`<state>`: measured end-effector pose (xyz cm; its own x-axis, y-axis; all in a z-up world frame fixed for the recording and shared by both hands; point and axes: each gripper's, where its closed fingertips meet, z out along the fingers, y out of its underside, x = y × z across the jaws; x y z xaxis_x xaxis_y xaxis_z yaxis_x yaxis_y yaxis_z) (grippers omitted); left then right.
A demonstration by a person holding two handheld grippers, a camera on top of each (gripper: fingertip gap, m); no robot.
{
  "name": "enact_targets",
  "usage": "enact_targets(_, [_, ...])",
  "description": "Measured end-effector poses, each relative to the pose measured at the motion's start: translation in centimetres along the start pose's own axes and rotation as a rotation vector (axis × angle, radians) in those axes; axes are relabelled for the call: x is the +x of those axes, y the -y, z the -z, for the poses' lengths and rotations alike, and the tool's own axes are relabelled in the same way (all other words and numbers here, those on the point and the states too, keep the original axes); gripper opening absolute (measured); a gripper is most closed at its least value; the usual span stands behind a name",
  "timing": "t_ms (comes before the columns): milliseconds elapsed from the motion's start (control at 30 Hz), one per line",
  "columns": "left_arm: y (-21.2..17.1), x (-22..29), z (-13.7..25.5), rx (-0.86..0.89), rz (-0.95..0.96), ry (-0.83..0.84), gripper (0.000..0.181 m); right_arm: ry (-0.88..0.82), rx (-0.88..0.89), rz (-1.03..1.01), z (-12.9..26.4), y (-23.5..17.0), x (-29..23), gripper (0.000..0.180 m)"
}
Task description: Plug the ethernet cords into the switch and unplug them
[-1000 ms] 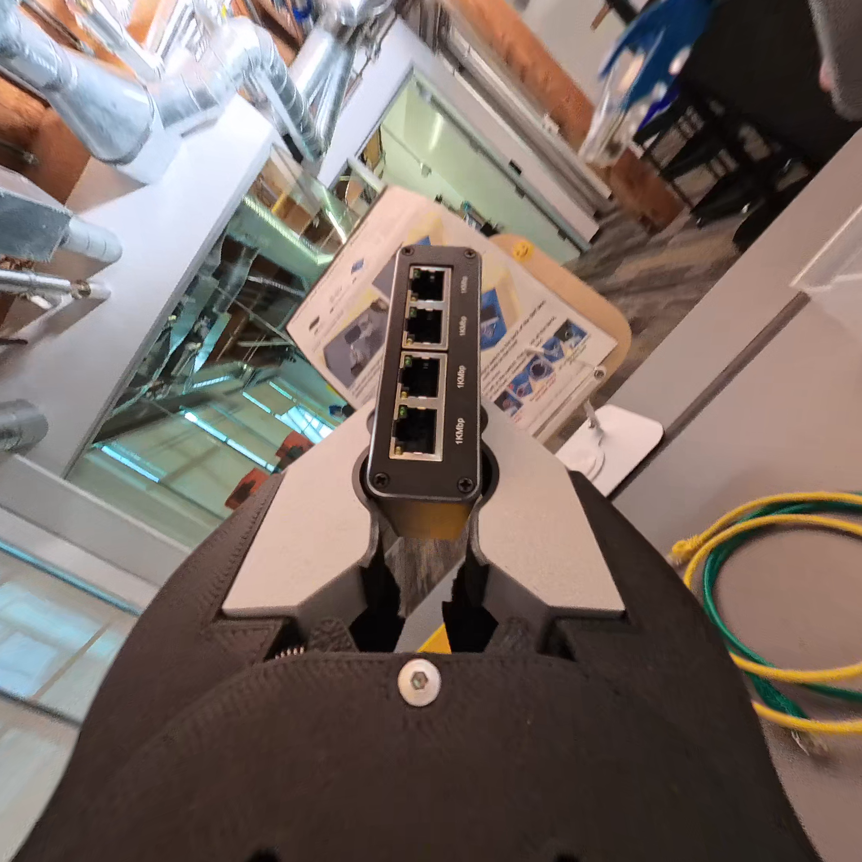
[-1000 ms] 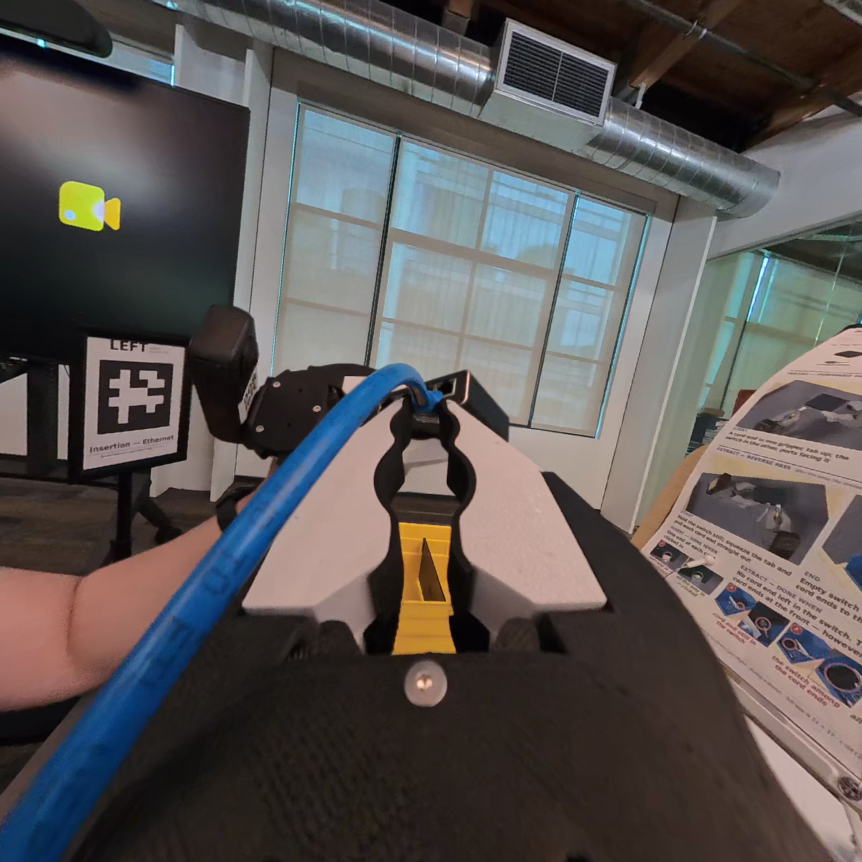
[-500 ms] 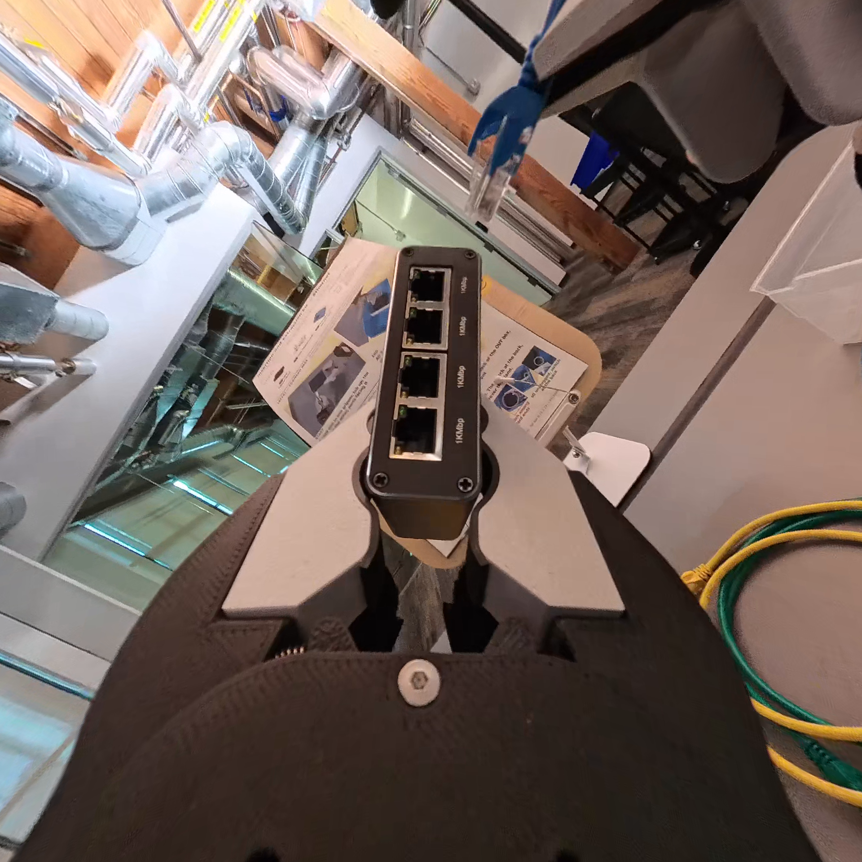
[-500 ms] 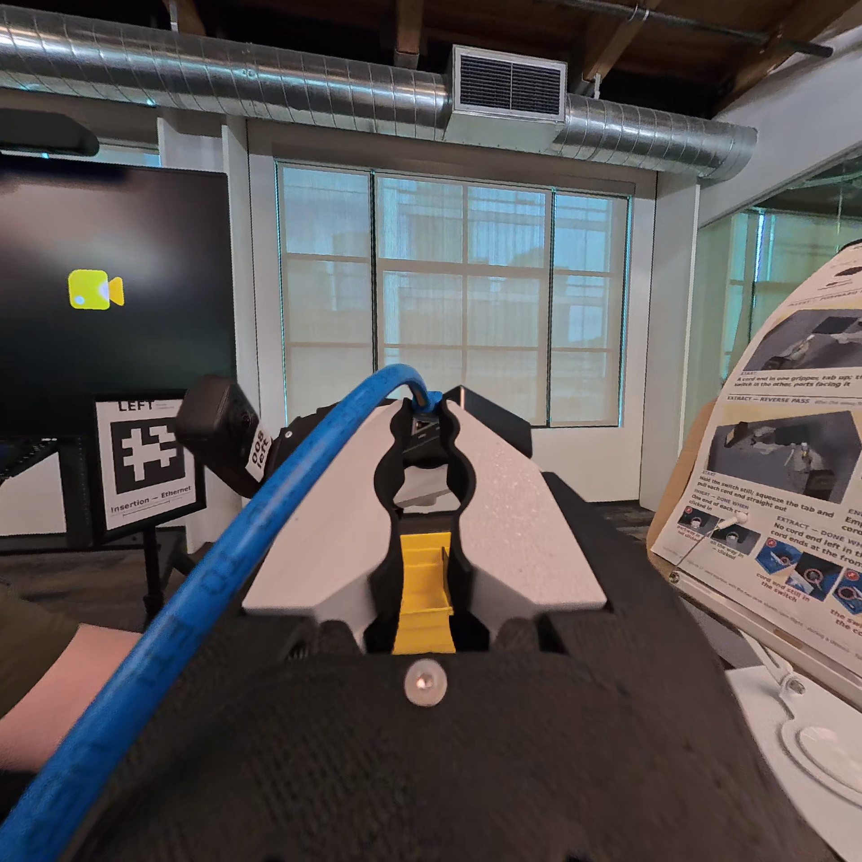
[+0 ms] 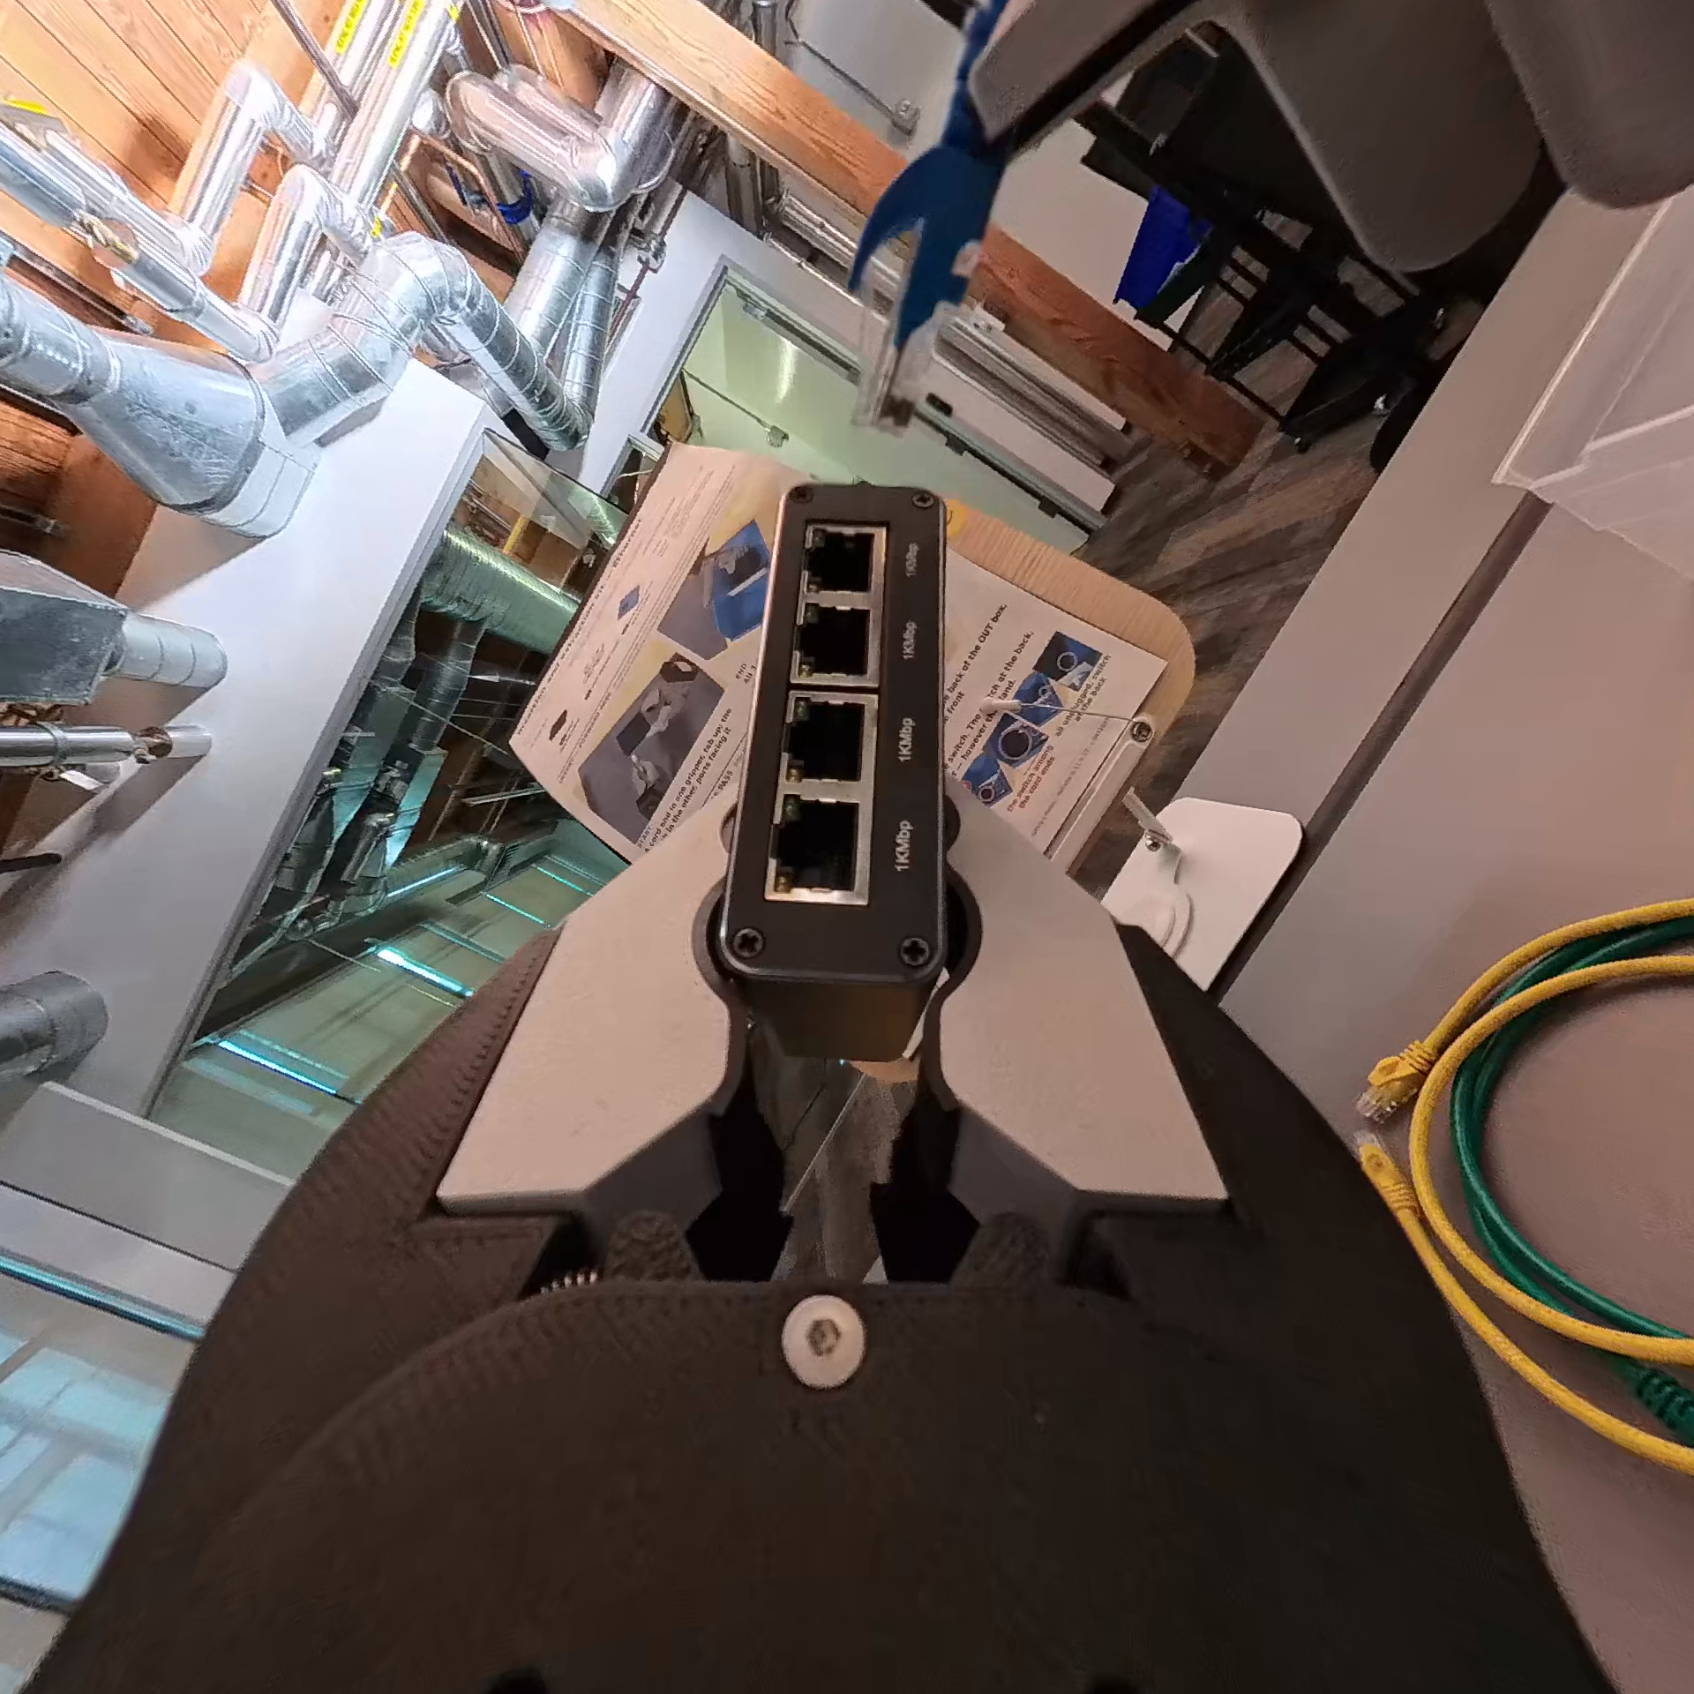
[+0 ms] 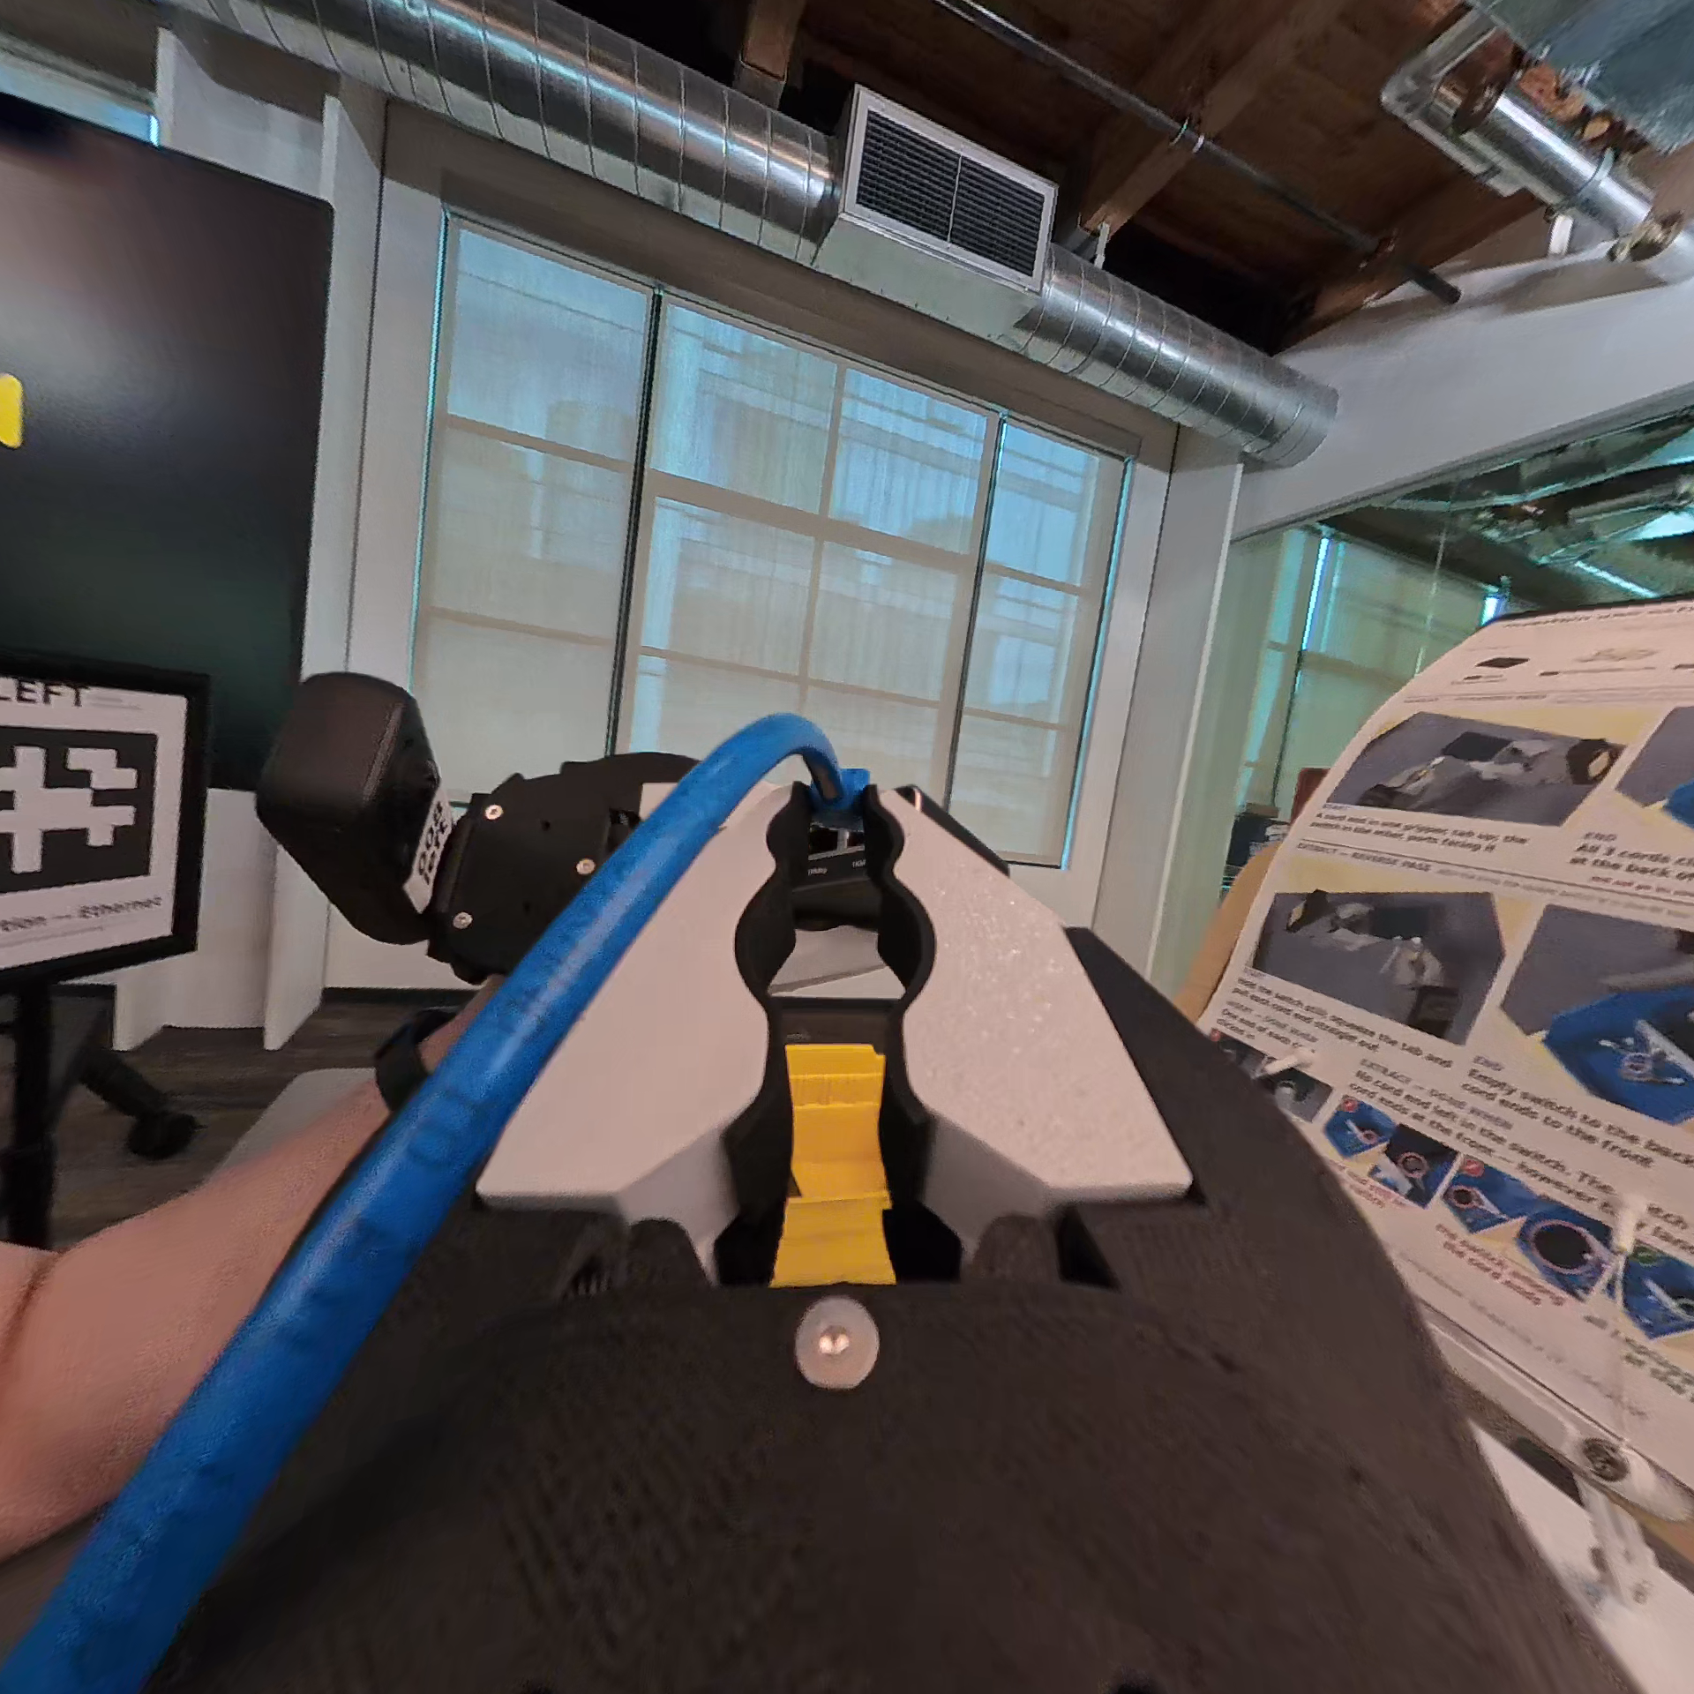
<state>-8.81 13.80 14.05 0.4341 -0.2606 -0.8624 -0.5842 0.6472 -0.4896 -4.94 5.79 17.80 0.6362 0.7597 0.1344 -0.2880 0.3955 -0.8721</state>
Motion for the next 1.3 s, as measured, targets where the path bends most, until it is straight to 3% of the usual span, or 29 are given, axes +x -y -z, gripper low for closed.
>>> enact_targets(600, [2.5, -0.2, 1.2, 0.011, -0.127, 0.093, 0.032, -0.113, -0.174, 0.286, -0.7, 0.0, -1.4, 0.01])
enact_targets(967, [4.5, -0.4, 2.5, 0.06, -0.184, 0.125, 0.032, -0.064, -0.196, 0.056, -0.5, 0.5, -1.5, 0.012])
enact_targets(1033, [5.3, -0.1, 2.7, 0.089, -0.198, 0.131, 0.032, -0.061, -0.255, 0.038, -0.5, -0.2, -1.5, 0.024])
enact_targets(1133, [6.1, -0.2, 3.0, 0.084, -0.235, 0.166, 0.032, -0.076, -0.247, 0.098, -0.4, 0.3, -1.6, 0.013])
enact_targets(1300, [6.5, -0.5, 3.5, 0.093, -0.252, 0.176, 0.032, -0.088, -0.249, 0.16, -0.5, 0.6, -2.1, 0.013])
